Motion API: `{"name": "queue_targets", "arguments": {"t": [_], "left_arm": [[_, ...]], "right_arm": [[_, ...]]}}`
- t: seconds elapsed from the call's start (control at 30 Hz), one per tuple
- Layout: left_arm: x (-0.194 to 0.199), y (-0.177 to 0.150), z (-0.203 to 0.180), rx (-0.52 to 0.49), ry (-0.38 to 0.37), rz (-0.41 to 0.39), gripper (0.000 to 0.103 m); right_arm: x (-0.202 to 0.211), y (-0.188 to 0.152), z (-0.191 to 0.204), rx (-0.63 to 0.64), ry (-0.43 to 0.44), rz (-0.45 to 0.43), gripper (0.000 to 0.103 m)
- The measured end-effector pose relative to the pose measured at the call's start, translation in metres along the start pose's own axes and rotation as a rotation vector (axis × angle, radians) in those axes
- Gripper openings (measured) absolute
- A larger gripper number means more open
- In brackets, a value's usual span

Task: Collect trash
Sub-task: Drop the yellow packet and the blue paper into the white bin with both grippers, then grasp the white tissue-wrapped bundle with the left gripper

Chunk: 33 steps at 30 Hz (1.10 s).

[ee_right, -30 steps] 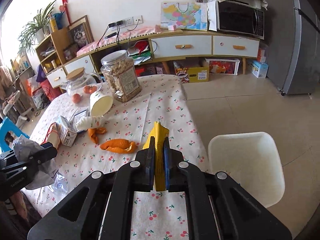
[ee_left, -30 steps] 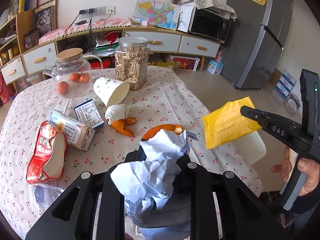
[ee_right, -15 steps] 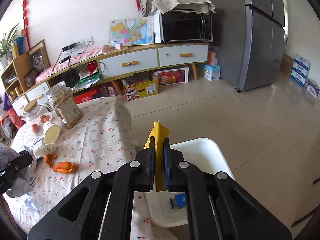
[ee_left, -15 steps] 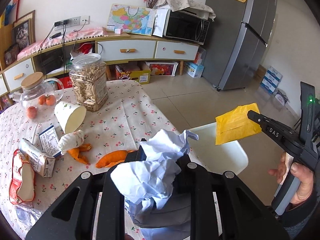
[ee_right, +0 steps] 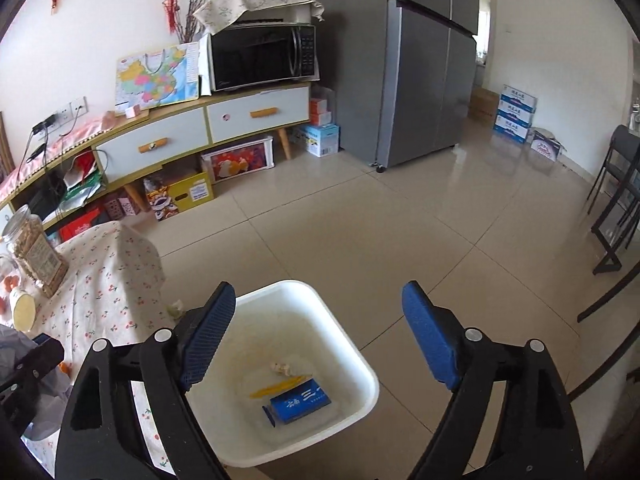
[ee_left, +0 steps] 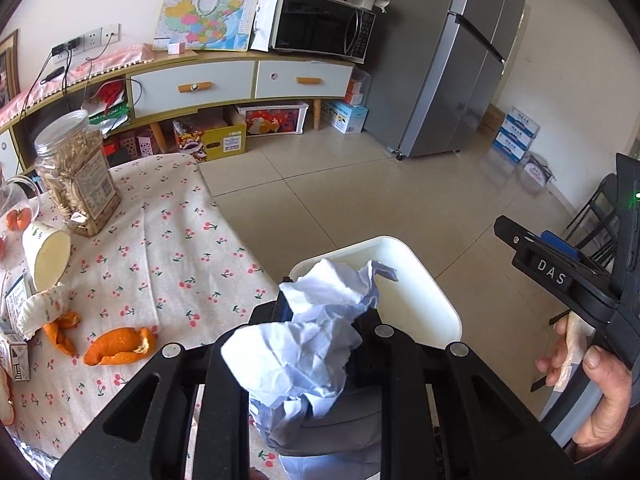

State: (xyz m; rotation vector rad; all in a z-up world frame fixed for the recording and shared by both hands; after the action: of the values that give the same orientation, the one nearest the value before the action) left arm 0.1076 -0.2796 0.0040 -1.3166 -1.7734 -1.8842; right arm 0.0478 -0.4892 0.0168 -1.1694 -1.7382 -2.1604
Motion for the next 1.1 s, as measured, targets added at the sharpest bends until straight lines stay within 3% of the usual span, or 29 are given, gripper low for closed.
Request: {"name": "queue_targets", "arguments": {"t": [0.2, 0.4, 0.47, 0.5, 0.6, 0.73, 0.83, 1.1], "left_arm": [[-0.028, 0.009, -0.035, -0.031, -0.03, 0.022, 0.022], [-0.056, 0.014, -0.068, -0.068, -0.063, 0.05, 0.024], [-0.064, 0.014, -0.075, -0.073, -0.07, 0.068, 0.036], [-0.067, 0.014, -0.077, -0.073, -0.069, 0.072, 0.05], [-0.067, 0.013, -0.077, -0.07, -0.062, 0.072, 0.061], [-0.059, 0.008, -0.068, -0.09, 0.004, 0.056, 0.07], [-0.049, 0.001, -0.053, -0.115, 0.098, 0.036, 0.076], [-0.015, -0.028, 0.01, -0.1, 0.268, 0.024, 0.077]], "right_arm": [[-0.003, 0.004, -0.029, -0.082, -0.066, -0.004, 0.094], [-0.006, 0.004, -0.051, -0.153, -0.118, -0.003, 0.095], [-0.007, 0.005, -0.058, -0.175, -0.137, -0.007, 0.095], [-0.007, 0.005, -0.061, -0.185, -0.144, -0.008, 0.096], [-0.008, 0.005, -0.065, -0.203, -0.15, -0.007, 0.096], [-0.008, 0.004, -0.056, -0.18, -0.138, -0.003, 0.096], [-0.008, 0.004, -0.041, -0.147, -0.112, 0.003, 0.096], [-0.008, -0.006, 0.03, 0.024, 0.011, 0.046, 0.096]]}}
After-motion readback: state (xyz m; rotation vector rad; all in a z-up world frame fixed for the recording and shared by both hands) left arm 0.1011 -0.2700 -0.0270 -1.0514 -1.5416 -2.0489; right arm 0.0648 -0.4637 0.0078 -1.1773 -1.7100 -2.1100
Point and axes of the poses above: each gripper's, at about its wrist camera, not at the fingertips, and x roughly against the way its jaws point, z to its left, y to its top, the point moved 2 cm from there along -x, roughly the way its jaws point, and after that the axes turned 4 degrees about y, right-handed, at the moved point
